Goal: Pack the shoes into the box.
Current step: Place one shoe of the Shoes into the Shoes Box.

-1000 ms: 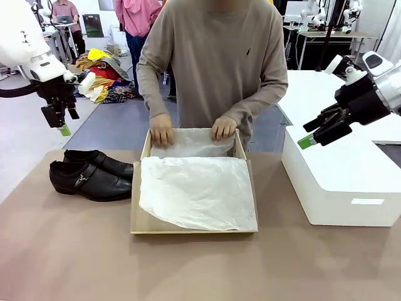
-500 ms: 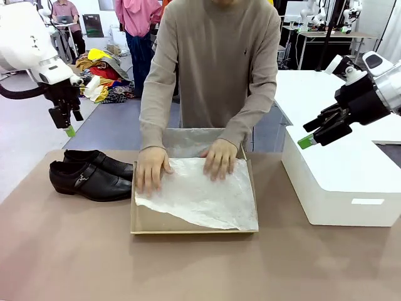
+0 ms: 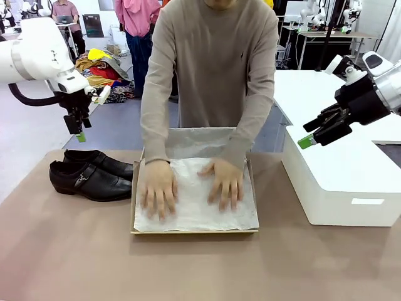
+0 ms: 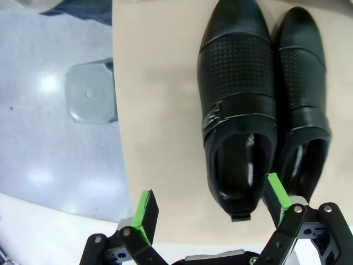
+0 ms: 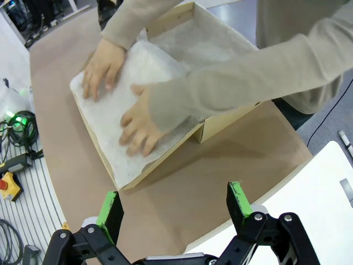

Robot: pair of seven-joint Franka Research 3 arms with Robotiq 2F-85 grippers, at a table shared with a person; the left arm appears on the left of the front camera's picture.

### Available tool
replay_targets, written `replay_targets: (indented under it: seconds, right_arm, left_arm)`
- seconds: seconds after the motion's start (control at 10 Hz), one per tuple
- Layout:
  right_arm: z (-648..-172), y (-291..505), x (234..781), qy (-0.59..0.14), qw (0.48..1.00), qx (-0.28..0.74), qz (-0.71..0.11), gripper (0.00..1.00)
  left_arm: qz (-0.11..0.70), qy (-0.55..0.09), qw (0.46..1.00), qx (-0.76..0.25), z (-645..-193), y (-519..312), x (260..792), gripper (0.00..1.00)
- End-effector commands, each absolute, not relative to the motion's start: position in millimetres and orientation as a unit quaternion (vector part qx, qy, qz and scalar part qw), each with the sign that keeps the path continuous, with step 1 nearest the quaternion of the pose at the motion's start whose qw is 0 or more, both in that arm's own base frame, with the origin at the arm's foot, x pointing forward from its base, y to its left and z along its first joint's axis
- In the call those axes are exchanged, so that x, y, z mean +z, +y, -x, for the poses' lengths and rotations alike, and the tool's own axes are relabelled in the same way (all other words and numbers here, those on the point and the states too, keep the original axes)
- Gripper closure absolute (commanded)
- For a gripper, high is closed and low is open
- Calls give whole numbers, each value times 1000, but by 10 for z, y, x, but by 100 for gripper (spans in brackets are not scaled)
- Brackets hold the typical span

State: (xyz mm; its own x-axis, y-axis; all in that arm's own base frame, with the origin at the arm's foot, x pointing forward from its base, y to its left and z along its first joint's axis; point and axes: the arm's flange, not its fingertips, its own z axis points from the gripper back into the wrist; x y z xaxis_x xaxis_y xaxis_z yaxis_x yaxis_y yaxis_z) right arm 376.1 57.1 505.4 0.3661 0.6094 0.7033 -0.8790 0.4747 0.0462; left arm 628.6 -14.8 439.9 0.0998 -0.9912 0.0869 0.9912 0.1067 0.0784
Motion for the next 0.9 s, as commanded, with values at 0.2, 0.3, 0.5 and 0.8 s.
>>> replay_targets:
  seconds: [0.2,0.3,0.5,0.8]
  right_arm:
    - [-3801,568,5044,-328,786,476,-219,0]
    - [-3801,568,5044,-328,786,476,-219,0]
    - [-3801,568,5044,-328,786,476,-219,0]
    - [-3801,568,5044,-328,786,476,-219,0]
  left_arm:
    - [-25,-37,735,-676,-6417,-80,4148,0]
    - [-21,-40,732,-680,-6423,-66,4111,0]
    - [-8,-48,716,-697,-6397,-18,4133,0]
    - [-16,-38,735,-677,-6400,-81,4061,0]
